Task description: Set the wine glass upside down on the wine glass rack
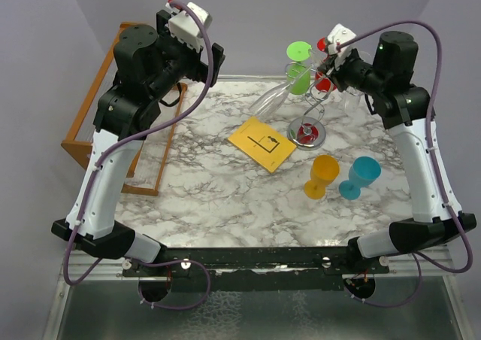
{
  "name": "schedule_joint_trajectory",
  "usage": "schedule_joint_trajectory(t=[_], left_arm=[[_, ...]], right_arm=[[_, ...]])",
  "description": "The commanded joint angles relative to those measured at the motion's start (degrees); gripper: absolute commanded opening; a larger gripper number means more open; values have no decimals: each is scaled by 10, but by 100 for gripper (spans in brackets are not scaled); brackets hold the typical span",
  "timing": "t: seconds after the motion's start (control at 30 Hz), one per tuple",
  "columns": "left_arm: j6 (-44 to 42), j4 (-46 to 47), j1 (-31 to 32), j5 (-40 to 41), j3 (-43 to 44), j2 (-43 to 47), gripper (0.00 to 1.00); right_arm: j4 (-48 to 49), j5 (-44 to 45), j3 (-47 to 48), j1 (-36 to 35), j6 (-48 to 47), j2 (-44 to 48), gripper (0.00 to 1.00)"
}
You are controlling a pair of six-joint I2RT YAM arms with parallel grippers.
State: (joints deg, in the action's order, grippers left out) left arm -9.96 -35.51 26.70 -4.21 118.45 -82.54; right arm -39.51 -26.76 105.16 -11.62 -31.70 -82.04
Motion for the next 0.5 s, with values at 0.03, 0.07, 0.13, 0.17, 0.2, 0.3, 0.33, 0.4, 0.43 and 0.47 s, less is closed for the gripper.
schedule_joint_trajectory(t=[0.03,0.07,0.13,0.17,0.2,0.3,0.33,0.4,0.43,0.47], left_arm=[[-10,-4,-2,10,-6,-2,94],[-10,-4,-2,8,-7,-2,94],[-11,-4,-2,6,-8,-4,95],[-13,-5,-2,4,-8,-4,95],[-14,-5,-2,2,-8,-4,95],[-14,-6,-2,-5,-8,-6,95],[-15,-7,-2,-7,-8,-6,95],[-15,-7,-2,-10,-11,-7,95],[-15,-7,-2,-11,-11,-7,95],[-16,-8,-2,-11,-12,-7,95]], right_arm=[[-22,147,-7,-59,-147,0,1],[-21,168,-10,-69,-160,-3,1],[-19,207,-15,-87,-183,-9,1],[-17,224,-19,-94,-193,-13,1],[-12,238,-23,-100,-202,-15,1],[5,285,-34,-115,-232,-24,1],[9,302,-35,-120,-240,-28,1],[13,327,-36,-126,-261,-36,1],[17,337,-37,-129,-266,-39,1],[20,344,-37,-130,-271,-43,1]])
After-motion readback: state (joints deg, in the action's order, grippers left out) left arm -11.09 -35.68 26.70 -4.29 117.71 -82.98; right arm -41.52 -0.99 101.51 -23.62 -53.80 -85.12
